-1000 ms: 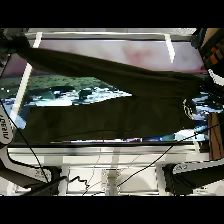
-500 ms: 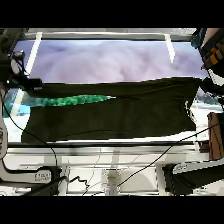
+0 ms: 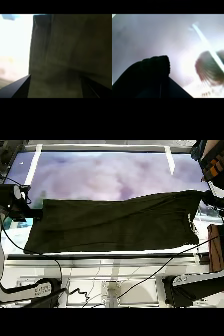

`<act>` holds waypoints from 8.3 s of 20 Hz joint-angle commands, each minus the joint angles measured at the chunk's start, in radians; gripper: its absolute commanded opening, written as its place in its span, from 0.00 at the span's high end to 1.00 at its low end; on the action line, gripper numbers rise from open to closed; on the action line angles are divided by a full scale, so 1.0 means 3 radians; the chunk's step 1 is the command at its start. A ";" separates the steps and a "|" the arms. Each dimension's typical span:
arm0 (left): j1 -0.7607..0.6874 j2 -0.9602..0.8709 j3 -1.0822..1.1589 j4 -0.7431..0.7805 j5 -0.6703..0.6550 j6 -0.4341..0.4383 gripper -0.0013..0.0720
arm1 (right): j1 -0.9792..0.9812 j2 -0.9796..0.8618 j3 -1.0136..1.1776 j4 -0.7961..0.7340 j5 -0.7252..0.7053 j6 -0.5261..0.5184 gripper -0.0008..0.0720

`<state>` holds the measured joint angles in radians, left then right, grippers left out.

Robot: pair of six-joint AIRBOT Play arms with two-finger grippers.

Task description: Fold the clothes and pants, and hang the long-sleeved shirts on hangers.

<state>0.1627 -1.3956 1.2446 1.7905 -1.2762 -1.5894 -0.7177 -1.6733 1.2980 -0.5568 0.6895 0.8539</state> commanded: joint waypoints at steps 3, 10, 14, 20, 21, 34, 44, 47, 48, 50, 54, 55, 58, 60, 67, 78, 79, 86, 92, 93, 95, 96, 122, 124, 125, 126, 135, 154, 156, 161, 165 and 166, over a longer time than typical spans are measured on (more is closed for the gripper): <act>0.0003 -0.0126 -0.0027 -0.0329 0.1620 -0.0415 0.21 | 0.0006 0.0000 0.0001 -0.0006 -0.0005 0.0003 0.95; 0.0047 -0.0759 -0.0027 -0.0336 0.1827 -0.0413 0.01 | 0.0006 0.0000 0.0001 -0.0006 -0.0006 0.0003 0.95; 0.0018 -0.0900 -0.0025 -0.0367 0.2345 -0.0415 0.05 | 0.0006 0.0001 0.0001 -0.0001 0.0006 0.0018 0.95; -0.0128 -0.1022 -0.0025 -0.0446 0.2926 -0.0413 0.89 | 0.0006 0.0000 0.0001 -0.0001 0.0004 0.0069 0.95; -0.0136 -0.1021 -0.0022 -0.0445 0.2982 -0.0413 0.96 | 0.0006 0.0000 0.0001 -0.0001 0.0004 0.0069 0.95; -0.0017 -0.0693 0.0431 -0.0047 0.3924 -0.0417 0.96 | 0.0117 -0.0001 0.0053 0.0014 -0.0465 0.0188 0.95; -0.0025 -0.1247 0.0431 -0.0251 0.5044 -0.0470 0.96 | 0.0704 -0.0186 0.0053 0.0013 -0.1909 0.0183 0.95; -0.0051 -0.1369 0.0431 -0.0249 0.5095 -0.0781 0.96 | 0.0772 -0.0243 0.0055 0.0015 -0.2019 0.0183 0.95; -0.0061 -0.1397 0.0431 -0.0249 0.5107 -0.0790 0.96 | 0.0779 -0.0247 0.0053 0.0011 -0.2050 0.0182 0.95; -0.0075 -0.1415 0.0431 -0.0248 0.5203 -0.0790 0.81 | 0.0782 -0.0244 0.0055 0.0011 -0.2141 0.0182 0.73; -0.0108 -0.1382 0.0431 -0.0479 0.5353 -0.1024 0.02 | 0.0782 -0.0181 0.0053 0.0011 -0.2138 0.0181 0.03; -0.0111 -0.1353 0.0431 -0.0498 0.5352 -0.1166 0.02 | 0.0782 -0.0128 0.0053 0.0009 -0.2102 0.0181 0.03; -0.0132 -0.1134 0.0431 -0.0500 0.5258 -0.1259 0.02 | 0.0745 0.0160 0.0053 -0.0065 -0.2076 0.0141 0.05; -0.0134 -0.0871 0.0431 -0.0497 0.4702 -0.1258 0.02 | 0.0637 0.0423 0.0053 -0.0095 -0.1883 0.0142 0.05; 0.0207 0.0156 0.0431 -0.0436 0.1637 -0.0938 0.96 | -0.0098 0.1317 0.0053 -0.1017 0.0154 0.0203 0.95; 0.1574 0.1129 -0.0786 -0.2356 0.0823 0.1691 0.96 | -0.1057 0.2005 -0.1322 -0.1738 0.2369 0.1278 0.95; 0.1659 0.1184 -0.0905 -0.2372 0.0834 0.1754 0.96 | -0.1057 0.2093 -0.1550 -0.1706 0.2232 0.1286 0.92; 0.1776 0.1260 -0.1086 -0.2369 0.0936 0.1809 0.96 | -0.1053 0.2134 -0.2255 -0.1310 0.1443 0.1264 0.25; 0.1778 0.1208 -0.1087 -0.2368 0.0881 0.1694 0.79 | -0.1053 0.1836 -0.2333 -0.1301 0.0811 0.1403 0.15; 0.1776 0.1190 -0.1087 -0.2354 0.0837 0.1558 0.53 | -0.1053 0.1778 -0.2350 -0.1274 0.0651 0.1403 0.20; 0.1778 0.1174 -0.1087 -0.2286 0.0711 0.1265 0.34 | -0.1053 0.1696 -0.2438 -0.1039 0.0317 0.1373 0.24; 0.1778 0.1176 -0.1087 -0.2281 0.0607 0.1221 0.34 | -0.1053 0.1670 -0.2476 -0.0825 0.0170 0.1265 0.24; 0.1840 0.2074 -0.2567 -0.1729 0.0383 0.0458 0.32 | -0.1053 0.1498 -0.2491 -0.0131 0.0206 0.0753 0.95; 0.1883 0.2074 -0.2654 -0.1728 0.0417 0.0460 0.22 | -0.1053 0.1577 -0.2491 -0.0080 0.0229 0.0752 0.95; 0.1928 0.2074 -0.2673 -0.1727 0.0434 0.0469 0.22 | -0.1053 0.1601 -0.2490 -0.0047 0.0240 0.0752 0.95; 0.1993 0.2074 -0.2686 -0.1729 0.0478 0.0502 0.22 | -0.1053 0.1621 -0.2491 -0.0017 0.0268 0.0752 0.95; 0.2351 0.1757 -0.2878 -0.2146 0.1035 0.0618 0.22 | -0.1053 0.1630 -0.2445 0.0008 0.0425 0.0749 0.95; 0.1710 0.1658 -0.1798 -0.3421 0.1804 0.1188 0.97 | -0.1053 0.2595 -0.1770 -0.0668 0.1425 0.1637 0.96; 0.1424 0.1645 -0.1567 -0.3171 0.2023 0.0841 0.97 | -0.1048 0.2599 -0.1518 -0.0825 0.1480 0.1704 0.96; 0.0814 0.0907 -0.0935 -0.2618 0.2272 0.0209 0.97 | -0.0398 0.2444 -0.0849 -0.1589 0.1078 0.2101 0.96; 0.0342 0.0108 -0.0278 -0.2613 0.2488 0.0009 0.97 | 0.0278 0.1891 -0.0566 -0.2059 0.0623 0.2631 0.96; 0.0242 -0.0069 -0.0103 -0.2612 0.2598 -0.0076 0.97 | 0.0390 0.1692 -0.0496 -0.2066 0.0548 0.2745 0.96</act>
<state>0.3264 -1.2716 1.0832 0.9886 -0.5694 -1.5406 -0.7174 -1.0515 1.0836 -1.0805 0.9501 1.5562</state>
